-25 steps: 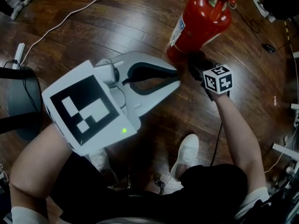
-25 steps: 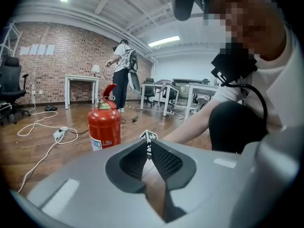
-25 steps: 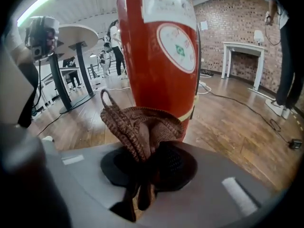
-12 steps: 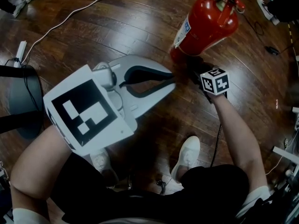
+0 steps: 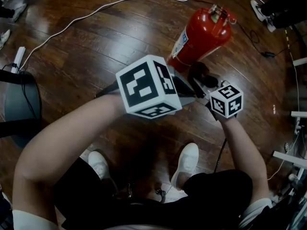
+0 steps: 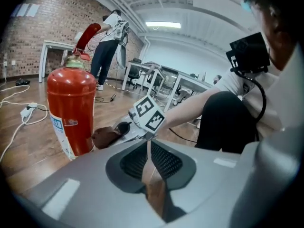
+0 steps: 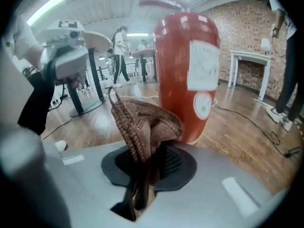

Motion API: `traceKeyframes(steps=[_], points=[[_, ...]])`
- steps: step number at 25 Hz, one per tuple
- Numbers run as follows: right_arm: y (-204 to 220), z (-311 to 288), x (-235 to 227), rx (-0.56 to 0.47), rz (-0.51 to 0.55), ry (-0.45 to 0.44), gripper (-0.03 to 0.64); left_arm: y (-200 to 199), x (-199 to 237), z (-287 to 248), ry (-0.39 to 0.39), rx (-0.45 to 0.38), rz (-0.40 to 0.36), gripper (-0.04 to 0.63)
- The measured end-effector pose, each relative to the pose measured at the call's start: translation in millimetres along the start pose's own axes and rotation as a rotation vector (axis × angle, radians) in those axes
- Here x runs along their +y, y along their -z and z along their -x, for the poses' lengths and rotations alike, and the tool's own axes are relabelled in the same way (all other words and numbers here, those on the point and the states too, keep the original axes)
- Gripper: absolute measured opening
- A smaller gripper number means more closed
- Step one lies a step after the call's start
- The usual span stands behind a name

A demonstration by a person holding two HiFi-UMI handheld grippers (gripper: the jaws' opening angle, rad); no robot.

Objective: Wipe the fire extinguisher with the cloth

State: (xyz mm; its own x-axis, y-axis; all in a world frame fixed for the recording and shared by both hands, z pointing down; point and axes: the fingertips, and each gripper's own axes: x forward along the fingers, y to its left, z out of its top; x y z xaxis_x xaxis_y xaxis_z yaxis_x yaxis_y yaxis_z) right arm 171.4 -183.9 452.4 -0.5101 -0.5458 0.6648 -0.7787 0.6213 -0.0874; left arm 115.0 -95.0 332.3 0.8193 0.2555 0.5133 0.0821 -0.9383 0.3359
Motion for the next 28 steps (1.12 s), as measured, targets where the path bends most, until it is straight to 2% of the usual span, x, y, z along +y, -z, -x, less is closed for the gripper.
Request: traceKeyframes(steps=[3, 6, 10, 14, 19, 28], points=[[-64.2, 45.6, 14.8, -0.164, 0.022, 0.010, 0.066, -5.5, -6.8, -7.0, 0.069, -0.028, 0.015, 0.025], [-123.2, 88.9, 21.1, -0.324, 0.049, 0.046, 0.066, 5.1, -23.8, -17.7, 0.129, 0.019, -0.043, 0.025], [-154.4, 105.1, 4.3, -0.402, 0.066, 0.100, 0.066, 20.8, -38.2, -27.6, 0.198, 0.074, -0.060, 0.025], [-142.3, 84.8, -5.6, -0.388, 0.045, 0.094, 0.066, 25.6, -41.3, -27.7, 0.225, 0.088, -0.058, 0.025], [-103.2, 44.5, -5.0, -0.331, 0.000, 0.079, 0.066, 31.6, -37.2, -25.0, 0.228, 0.093, -0.040, 0.025], [-13.5, -33.8, -11.2, -0.143, -0.074, 0.049, 0.066, 39.6, -32.2, -30.1, 0.239, 0.100, -0.019, 0.025]])
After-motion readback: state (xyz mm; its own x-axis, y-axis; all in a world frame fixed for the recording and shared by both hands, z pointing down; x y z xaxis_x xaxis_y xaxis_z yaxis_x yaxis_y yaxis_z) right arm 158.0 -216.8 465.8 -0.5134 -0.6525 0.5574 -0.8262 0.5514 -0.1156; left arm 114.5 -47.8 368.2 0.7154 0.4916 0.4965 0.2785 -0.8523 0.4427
